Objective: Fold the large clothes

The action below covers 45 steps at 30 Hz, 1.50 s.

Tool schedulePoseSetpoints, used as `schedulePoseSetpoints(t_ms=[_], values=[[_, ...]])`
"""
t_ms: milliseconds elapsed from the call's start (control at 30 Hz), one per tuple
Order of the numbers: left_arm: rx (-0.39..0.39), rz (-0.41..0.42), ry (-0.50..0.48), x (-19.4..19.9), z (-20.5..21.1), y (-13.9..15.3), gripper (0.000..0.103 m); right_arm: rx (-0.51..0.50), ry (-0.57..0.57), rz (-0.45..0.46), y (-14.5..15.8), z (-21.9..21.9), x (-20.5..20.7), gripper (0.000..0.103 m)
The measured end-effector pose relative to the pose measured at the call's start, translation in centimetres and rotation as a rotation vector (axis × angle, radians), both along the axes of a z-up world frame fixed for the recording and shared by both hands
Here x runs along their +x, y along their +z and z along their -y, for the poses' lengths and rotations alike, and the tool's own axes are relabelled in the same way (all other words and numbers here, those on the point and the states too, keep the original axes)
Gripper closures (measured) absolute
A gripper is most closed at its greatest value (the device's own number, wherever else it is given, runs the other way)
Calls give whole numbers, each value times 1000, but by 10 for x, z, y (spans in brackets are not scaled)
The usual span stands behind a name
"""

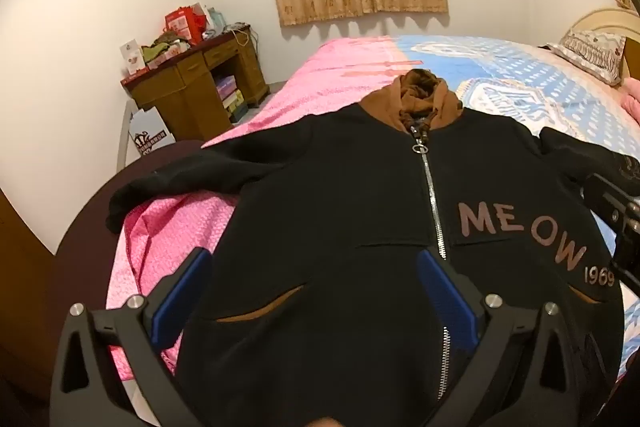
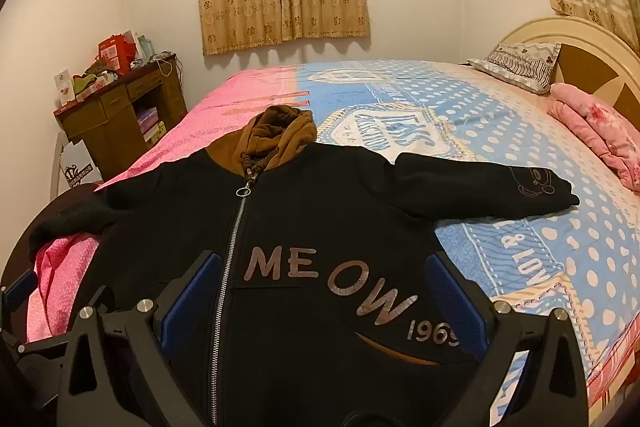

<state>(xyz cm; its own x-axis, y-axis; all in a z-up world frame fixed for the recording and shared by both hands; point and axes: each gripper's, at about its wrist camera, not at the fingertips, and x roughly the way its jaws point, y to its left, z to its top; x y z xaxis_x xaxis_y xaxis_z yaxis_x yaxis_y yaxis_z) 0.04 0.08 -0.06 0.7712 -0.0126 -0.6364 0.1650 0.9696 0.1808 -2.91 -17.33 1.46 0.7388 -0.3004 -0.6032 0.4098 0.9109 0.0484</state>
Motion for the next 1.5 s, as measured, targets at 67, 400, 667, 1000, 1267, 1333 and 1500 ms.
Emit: schedulePoseSetpoints(t_ms=[67,400,667,1000,1267,1333,1500], values=[[-19,-14,-19,0,0,0,0,2,4,-3,0,0,0,1],[-3,-14,18,-2,-5,-6,0,9,5,-4,2,-1,2,1],[-3,-35,21,7,-7,-8,0,26,-4,-6,-3,4,-3,1],[-1,-43,18,6,-4,-11,0,43,13,-12,-6,3,-2,1],[-3,-50,17,6,-4,-13,0,52,13,-10,-7,5,-3,1],[-2,-51,16,6,-4,-13,0,52,14,-11,-8,5,-3,1],[-1,-52,12,6,-4,-13,0,58,16,-15,-10,4,-2,1]])
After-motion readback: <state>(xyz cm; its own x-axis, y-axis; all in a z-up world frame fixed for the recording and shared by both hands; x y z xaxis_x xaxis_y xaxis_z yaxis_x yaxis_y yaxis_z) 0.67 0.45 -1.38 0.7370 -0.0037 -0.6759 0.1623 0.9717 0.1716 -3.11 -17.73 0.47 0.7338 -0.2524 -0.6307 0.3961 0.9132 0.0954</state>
